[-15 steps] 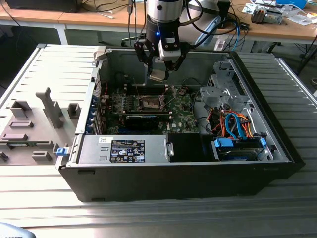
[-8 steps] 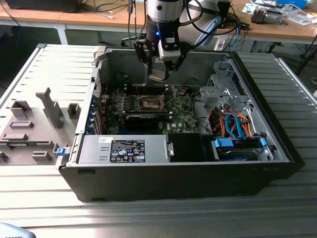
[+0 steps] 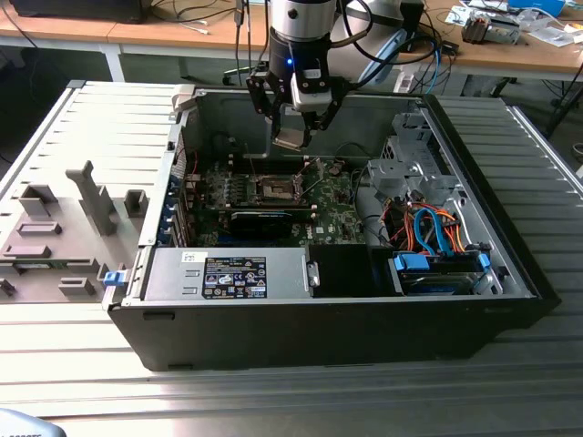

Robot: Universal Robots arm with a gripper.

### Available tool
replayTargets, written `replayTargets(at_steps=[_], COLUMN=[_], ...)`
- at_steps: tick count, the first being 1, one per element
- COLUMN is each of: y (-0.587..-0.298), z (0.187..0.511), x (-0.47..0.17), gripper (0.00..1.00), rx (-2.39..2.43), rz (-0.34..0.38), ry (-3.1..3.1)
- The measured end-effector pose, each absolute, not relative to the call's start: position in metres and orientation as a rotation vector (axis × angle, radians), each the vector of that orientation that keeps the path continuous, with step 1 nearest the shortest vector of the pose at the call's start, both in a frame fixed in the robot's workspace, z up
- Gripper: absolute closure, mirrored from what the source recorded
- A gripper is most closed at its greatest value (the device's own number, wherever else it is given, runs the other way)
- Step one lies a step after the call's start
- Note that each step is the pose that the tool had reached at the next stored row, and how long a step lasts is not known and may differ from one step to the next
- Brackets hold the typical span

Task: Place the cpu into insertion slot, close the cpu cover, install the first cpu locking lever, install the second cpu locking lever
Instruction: 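Place the cpu into insertion slot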

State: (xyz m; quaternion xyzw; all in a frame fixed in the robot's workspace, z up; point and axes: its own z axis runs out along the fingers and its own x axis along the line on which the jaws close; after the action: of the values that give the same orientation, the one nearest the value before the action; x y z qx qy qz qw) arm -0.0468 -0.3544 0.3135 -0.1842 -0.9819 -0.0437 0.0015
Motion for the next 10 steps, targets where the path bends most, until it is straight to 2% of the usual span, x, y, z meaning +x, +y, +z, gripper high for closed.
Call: replayTargets(at_steps=[10], y=[-0.3545], z=[0.3135], x=[-0.0467], gripper=[0.45], rx=[-0.595], rz=[-0.137], ry=[-3.079])
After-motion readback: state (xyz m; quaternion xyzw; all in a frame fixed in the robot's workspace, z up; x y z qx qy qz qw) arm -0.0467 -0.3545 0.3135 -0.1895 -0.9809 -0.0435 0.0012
